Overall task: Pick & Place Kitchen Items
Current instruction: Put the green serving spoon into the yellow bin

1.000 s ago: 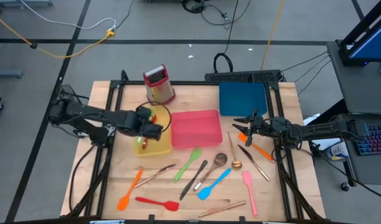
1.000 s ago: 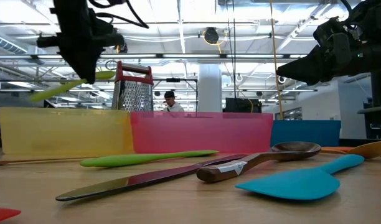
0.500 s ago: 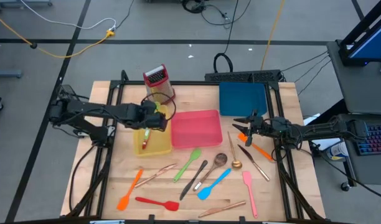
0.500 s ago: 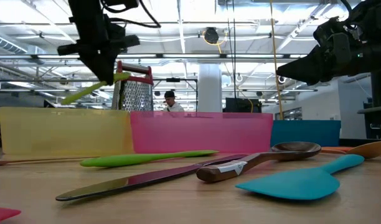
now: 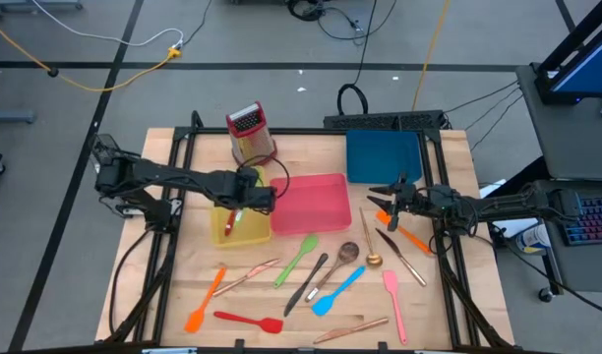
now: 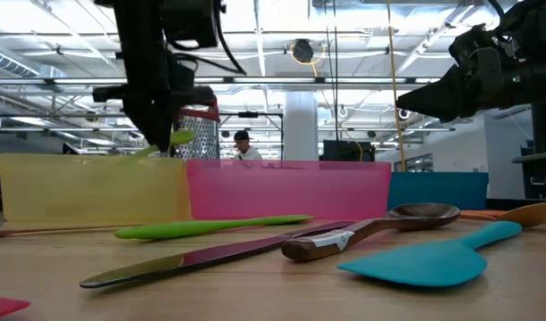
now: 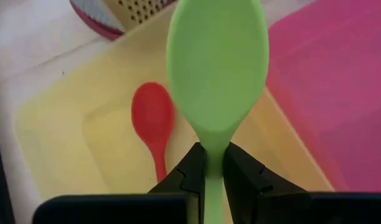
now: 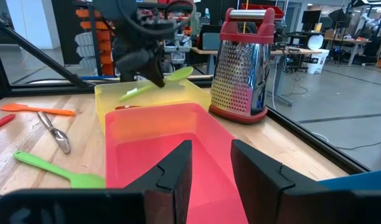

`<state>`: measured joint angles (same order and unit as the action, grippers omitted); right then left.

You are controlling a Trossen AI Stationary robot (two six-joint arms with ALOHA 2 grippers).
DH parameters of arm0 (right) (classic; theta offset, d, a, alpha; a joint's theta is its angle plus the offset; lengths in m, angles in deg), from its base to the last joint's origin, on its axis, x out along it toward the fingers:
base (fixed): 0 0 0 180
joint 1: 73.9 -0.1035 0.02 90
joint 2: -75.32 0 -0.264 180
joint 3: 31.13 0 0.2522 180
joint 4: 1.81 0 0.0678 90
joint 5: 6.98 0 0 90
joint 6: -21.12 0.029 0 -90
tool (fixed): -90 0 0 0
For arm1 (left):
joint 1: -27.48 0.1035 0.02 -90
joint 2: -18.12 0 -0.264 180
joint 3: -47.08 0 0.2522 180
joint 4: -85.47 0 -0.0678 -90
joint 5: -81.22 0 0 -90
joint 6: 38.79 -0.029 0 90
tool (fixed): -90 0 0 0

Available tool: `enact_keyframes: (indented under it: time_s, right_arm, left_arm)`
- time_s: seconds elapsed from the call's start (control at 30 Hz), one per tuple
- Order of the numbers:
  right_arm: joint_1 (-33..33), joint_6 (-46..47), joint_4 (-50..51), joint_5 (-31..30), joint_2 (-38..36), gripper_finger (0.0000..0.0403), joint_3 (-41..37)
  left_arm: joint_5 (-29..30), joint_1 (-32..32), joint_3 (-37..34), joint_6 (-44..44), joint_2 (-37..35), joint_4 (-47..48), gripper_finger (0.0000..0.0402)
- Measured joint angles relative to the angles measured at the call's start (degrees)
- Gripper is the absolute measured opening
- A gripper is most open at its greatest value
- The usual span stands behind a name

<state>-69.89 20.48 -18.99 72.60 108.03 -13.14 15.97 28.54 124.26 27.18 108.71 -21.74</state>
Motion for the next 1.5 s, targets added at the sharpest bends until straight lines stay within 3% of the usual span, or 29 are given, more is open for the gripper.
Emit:
enact_keyframes:
  time_s: [0.8,1.2,1.5]
  right_arm:
    - [0.02,0.02,0.0,-0.02,-0.02,0.0105,0.0]
    - [0.0,0.02,0.4,-0.02,0.0,0.0105,-0.01]
    - [0.0,0.02,0.42,-0.02,-0.01,0.0105,-0.01]
  left_arm:
    - [-8.14,2.33,-0.02,-3.15,11.95,-0.66,0.0049]
    - [-9.58,3.52,-0.02,-9.81,12.81,-5.92,0.0051]
    - [-9.49,3.52,-0.02,-10.01,12.83,-6.12,0.0052]
